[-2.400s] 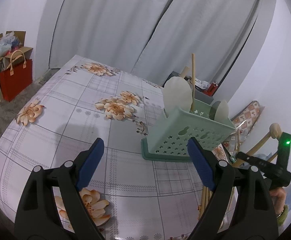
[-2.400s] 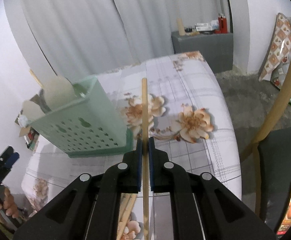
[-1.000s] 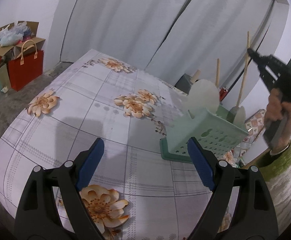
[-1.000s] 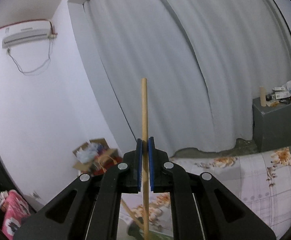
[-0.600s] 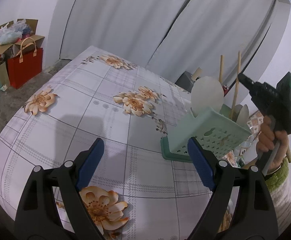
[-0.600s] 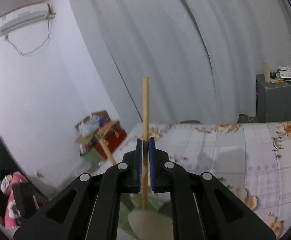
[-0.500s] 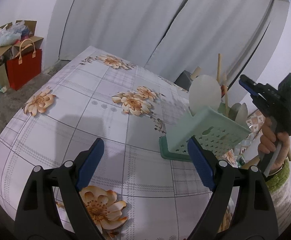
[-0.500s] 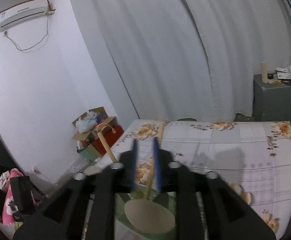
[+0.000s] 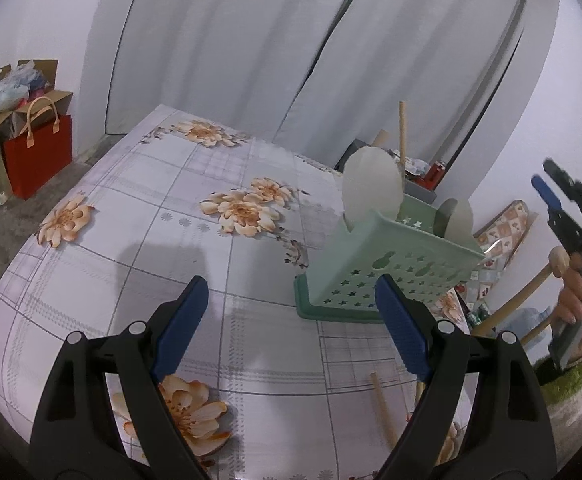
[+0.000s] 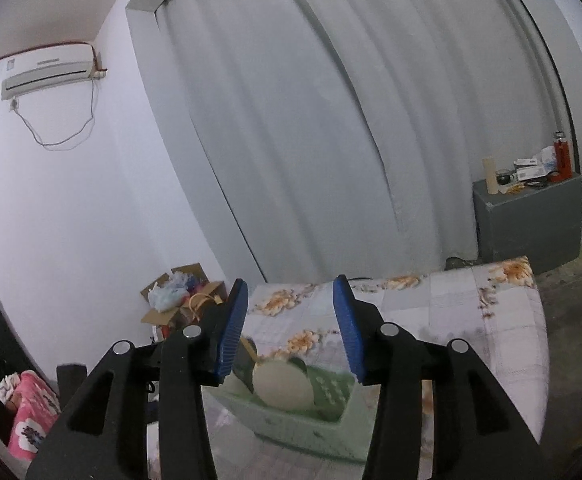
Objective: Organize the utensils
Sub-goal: 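Return the right gripper to the bundle and grasp one chopstick, then lift the chopstick with the right gripper, insert it into the caddy, open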
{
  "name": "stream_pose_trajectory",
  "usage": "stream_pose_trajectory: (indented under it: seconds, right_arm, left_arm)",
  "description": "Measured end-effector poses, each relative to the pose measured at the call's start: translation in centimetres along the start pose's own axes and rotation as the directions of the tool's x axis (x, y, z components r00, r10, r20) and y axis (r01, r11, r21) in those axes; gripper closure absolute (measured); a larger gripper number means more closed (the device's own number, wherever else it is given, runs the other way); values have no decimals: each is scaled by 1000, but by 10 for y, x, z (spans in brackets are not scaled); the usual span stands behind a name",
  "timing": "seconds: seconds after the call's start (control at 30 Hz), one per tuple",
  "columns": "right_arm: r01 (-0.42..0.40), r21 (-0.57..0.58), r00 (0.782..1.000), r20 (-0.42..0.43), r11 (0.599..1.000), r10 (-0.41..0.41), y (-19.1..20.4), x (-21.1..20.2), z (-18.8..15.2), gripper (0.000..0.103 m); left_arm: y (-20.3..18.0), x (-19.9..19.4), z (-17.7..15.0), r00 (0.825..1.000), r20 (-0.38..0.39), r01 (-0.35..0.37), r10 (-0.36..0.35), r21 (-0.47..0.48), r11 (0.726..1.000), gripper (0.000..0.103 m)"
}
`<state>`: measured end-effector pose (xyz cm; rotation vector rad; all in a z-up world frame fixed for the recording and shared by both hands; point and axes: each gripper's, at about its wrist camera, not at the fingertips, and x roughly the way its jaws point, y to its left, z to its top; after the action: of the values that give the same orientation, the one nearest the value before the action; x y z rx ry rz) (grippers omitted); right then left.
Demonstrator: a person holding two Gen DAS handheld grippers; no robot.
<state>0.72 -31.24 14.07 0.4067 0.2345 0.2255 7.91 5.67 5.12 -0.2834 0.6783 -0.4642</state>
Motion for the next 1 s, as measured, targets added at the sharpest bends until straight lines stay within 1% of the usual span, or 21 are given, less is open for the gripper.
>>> stream_pose_trajectory:
  seconds: [0.07,0.13,0.2,0.27,0.3,0.37,0.43,0.47,0.5,0.53,0.57,0.63,0.67,0.7,0.73,0.77,0.8,0.83,0.87,0.93,1.0]
  right_arm:
    - [7,9,999,-31,1000,-7,-2,-5,-12,59]
    - [-3,39,996,-89,999,6,-5,-5,-29,59]
    - [-6,75,982,-190,997,20,-7,3,-55,59]
    - [-6,94,958,-286,996,33,-6,12,-80,59]
    - [-9,106,935,-351,994,46,-3,18,-97,59]
    - [-19,113,895,-440,993,67,5,30,-123,60]
    - [-27,104,849,-523,994,78,18,41,-146,62]
    - [-39,81,819,-568,996,79,30,49,-160,62]
    - [-50,55,799,-596,997,73,41,55,-170,62]
    - [-61,39,786,-614,997,72,51,58,-177,62]
    - [-97,24,753,-651,995,90,67,67,-190,62]
    - [-153,-10,716,-690,988,104,89,77,-205,62]
    - [-192,-62,691,-717,979,91,107,83,-216,62]
    - [-229,-119,674,-735,966,69,121,88,-226,63]
    - [-246,-168,670,-741,955,42,132,90,-233,66]
    - [-256,-268,659,-751,929,-35,145,95,-246,77]
    - [-258,-327,670,-739,909,-76,151,95,-251,80]
    - [-262,-391,688,-717,883,-114,157,94,-254,82]
    - [-273,-419,688,-714,866,-129,162,94,-256,90]
    - [-276,-404,679,-724,872,-121,163,96,-255,95]
    - [-258,-397,681,-721,881,-125,157,97,-251,95]
  left_arm:
    - [-1,1,-1,1000,-3,-1,1,1,1000,22]
    - [0,5,-3,1000,-19,-2,2,-3,1000,22]
    - [1,8,-4,1000,-30,-3,3,-8,1000,22]
    - [2,11,-4,1000,-30,-5,5,-10,1000,22]
    - [2,11,-3,1000,-29,-5,5,-10,1000,22]
    - [4,12,-3,1000,-27,-10,10,-11,1000,22]
    - [6,12,-3,1000,-26,-16,15,-15,1000,22]
    - [7,11,-2,1000,-24,-19,19,-18,1000,22]
    - [10,10,-2,1000,-20,-25,24,-24,999,22]
    - [12,9,-1,999,-17,-28,28,-26,999,22]
    - [14,8,-1,999,-12,-35,34,-30,999,22]
    - [21,4,-1,998,-1,-55,55,-45,997,22]
    - [24,3,0,998,2,-61,61,-52,997,22]
    - [29,0,-1,997,8,-71,72,-66,995,22]
    - [31,-2,-1,997,10,-77,78,-73,994,22]
    - [35,-3,-1,996,11,-84,85,-83,993,22]
    - [39,-5,-2,996,12,-89,90,-96,991,22]
    - [41,-6,-2,996,15,-92,93,-103,990,22]
    - [43,-8,-3,995,17,-96,99,-104,990,22]
    - [45,-9,-4,995,18,-100,102,-106,989,22]
    - [47,-8,-4,995,17,-97,99,-114,989,22]
